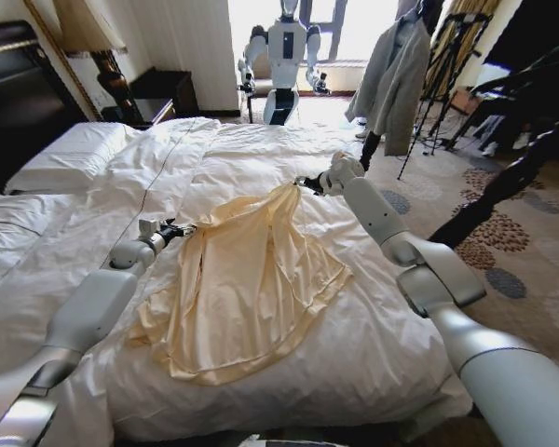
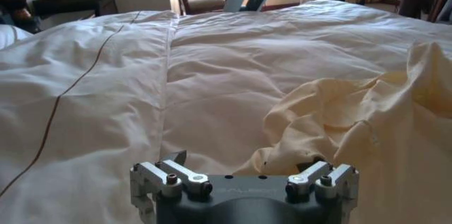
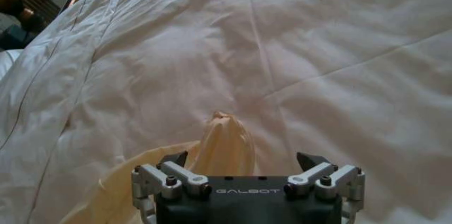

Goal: Pick up the clothes from the bed and hang them on the clothes hanger.

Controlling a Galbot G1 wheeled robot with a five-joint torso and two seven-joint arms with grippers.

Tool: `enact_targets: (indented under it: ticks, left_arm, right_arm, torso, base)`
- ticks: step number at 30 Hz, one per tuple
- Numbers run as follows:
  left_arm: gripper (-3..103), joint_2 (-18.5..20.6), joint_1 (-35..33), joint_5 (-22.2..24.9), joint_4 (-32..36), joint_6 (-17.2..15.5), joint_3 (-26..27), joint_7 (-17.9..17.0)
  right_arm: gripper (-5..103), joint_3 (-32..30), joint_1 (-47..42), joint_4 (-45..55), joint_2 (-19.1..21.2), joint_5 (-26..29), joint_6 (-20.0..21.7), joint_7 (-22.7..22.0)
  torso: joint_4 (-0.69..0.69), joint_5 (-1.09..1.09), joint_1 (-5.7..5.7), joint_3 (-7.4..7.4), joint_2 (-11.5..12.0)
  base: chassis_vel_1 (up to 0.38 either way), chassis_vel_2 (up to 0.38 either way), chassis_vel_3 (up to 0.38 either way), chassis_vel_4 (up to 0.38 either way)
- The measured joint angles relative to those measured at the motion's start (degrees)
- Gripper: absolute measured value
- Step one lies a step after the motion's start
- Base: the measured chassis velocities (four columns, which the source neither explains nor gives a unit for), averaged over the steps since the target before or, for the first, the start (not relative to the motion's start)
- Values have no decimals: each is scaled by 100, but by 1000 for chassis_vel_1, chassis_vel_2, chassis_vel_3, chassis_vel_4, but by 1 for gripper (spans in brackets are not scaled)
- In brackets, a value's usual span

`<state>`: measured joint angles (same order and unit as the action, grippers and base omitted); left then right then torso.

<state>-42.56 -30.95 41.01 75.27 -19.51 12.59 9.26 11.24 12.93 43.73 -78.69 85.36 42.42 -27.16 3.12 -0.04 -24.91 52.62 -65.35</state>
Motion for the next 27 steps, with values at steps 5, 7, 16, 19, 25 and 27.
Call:
enact_targets:
  ticks: [5,7,16,19,25,27]
  left_arm:
    - [100,287,-157,-105,36,-97,245,604]
    - [100,399,-208,-136,40,-102,335,876]
    - [100,455,-805,433,818,135,1026,-481]
    - [100,398,-1406,649,1444,202,1613,-949]
    - [100,113,-2535,1066,2708,422,2918,-1729]
    - [100,-53,-3144,1434,3417,466,3535,-2192]
  right_arm:
    - [100,-240,96,-185,-103,-49,-15,-160]
    - [100,-326,155,-260,-114,-80,-22,-158]
    - [100,503,-229,1592,822,-479,-572,-227]
    - [100,1102,-436,2644,1375,-1065,-1110,-295]
    - [100,1680,-748,4351,2365,-2068,-1546,-678]
    - [100,1788,-835,5176,2895,-2290,-1513,-1179]
  torso:
    - [-2,1,0,0,0]
    - [-2,-3,0,0,0]
    - [1,3,-1,0,0]
    - [2,4,0,0,0]
    - [-3,2,2,-1,0]
    - [-3,1,1,-1,0]
  base:
    - [0,0,0,0]
    - [0,0,0,0]
    - [0,0,0,0]
    - [0,0,0,0]
    - [0,0,0,0]
    - [0,0,0,0]
